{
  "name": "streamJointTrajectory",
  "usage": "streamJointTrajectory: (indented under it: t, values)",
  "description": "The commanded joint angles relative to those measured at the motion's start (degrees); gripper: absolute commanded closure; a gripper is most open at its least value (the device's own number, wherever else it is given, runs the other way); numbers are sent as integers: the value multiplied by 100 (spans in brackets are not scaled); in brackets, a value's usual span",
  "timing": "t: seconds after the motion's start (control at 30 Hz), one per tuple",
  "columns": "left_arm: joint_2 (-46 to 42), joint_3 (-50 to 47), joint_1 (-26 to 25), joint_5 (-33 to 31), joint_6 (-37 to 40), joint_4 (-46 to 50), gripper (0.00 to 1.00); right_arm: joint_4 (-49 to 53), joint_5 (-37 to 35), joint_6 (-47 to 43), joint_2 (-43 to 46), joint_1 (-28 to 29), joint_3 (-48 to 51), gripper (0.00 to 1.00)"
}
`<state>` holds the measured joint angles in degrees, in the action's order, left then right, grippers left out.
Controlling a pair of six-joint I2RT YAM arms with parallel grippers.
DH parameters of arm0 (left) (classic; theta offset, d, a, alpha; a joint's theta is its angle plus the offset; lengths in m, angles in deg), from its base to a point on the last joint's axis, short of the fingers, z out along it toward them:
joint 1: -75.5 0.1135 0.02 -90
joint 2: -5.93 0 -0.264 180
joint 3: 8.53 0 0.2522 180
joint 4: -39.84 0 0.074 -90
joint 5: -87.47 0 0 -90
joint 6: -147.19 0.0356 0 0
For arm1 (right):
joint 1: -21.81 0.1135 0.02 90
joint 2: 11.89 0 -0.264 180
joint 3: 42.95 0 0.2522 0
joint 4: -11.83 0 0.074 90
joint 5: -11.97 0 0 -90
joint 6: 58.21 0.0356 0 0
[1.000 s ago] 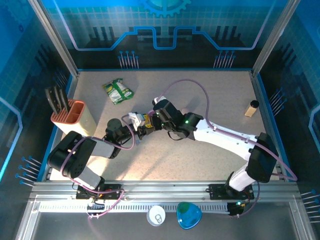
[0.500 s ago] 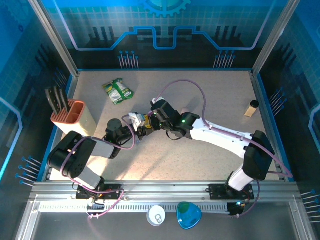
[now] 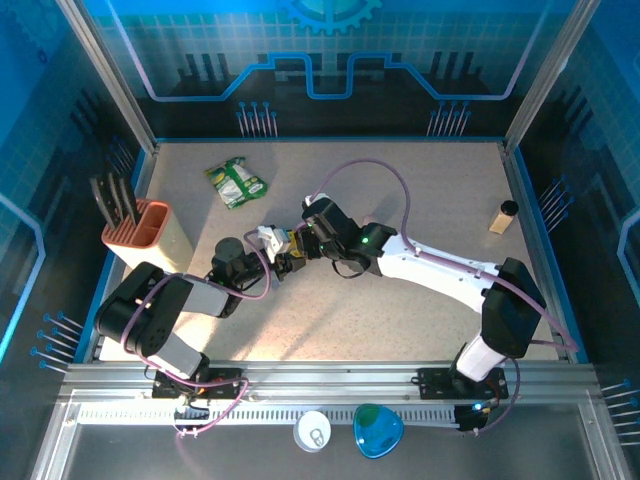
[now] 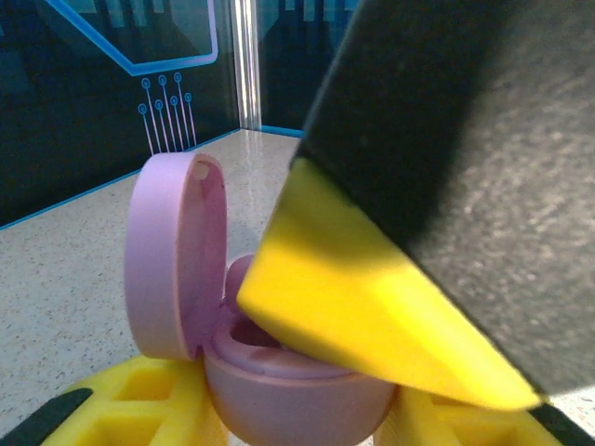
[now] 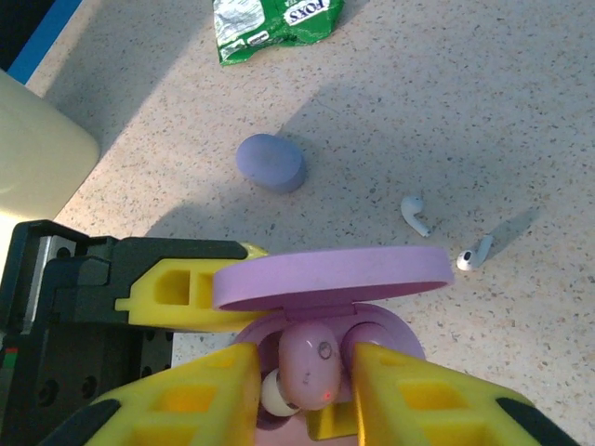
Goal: Insert the wireless bluetooth earbuds into the charging case
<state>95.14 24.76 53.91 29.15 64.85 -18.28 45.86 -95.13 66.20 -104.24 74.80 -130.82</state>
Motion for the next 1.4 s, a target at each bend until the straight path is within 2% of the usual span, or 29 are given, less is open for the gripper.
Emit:
streamJointTrajectory:
  t: [0.0, 0.17, 0.27, 0.37, 0.47, 0.57, 0.8, 1.03, 1.37]
  values:
    - [-87, -61, -27, 2, 43, -195, 63, -246, 102, -4, 352, -67, 161, 61]
    - [-35, -61, -30, 20, 22, -268, 63, -501, 311, -170, 858, -201, 493, 50]
    - [-23, -44, -29, 93, 25, -236, 64, -731, 431, -315, 1122, -338, 739, 46]
    - [-49, 13, -29, 326, 86, -53, 63, -814, 921, -255, 1224, -683, 836, 45]
    - [-77, 9, -28, 387, 87, -51, 63, -854, 1412, -215, 1237, -954, 830, 54]
    - [-134, 3, -27, 382, 86, -11, 63, -748, 1567, -246, 1156, -1026, 743, 64]
    - [-158, 22, -29, 416, 65, 17, 63, -531, 1958, -295, 823, -1037, 573, 80]
    - [-165, 43, -30, 453, 44, 10, 63, -603, 2339, -295, 548, -1041, 461, 86]
    - [-231, 16, -30, 433, 58, 10, 63, -621, 2828, -314, 245, -1048, 303, 87]
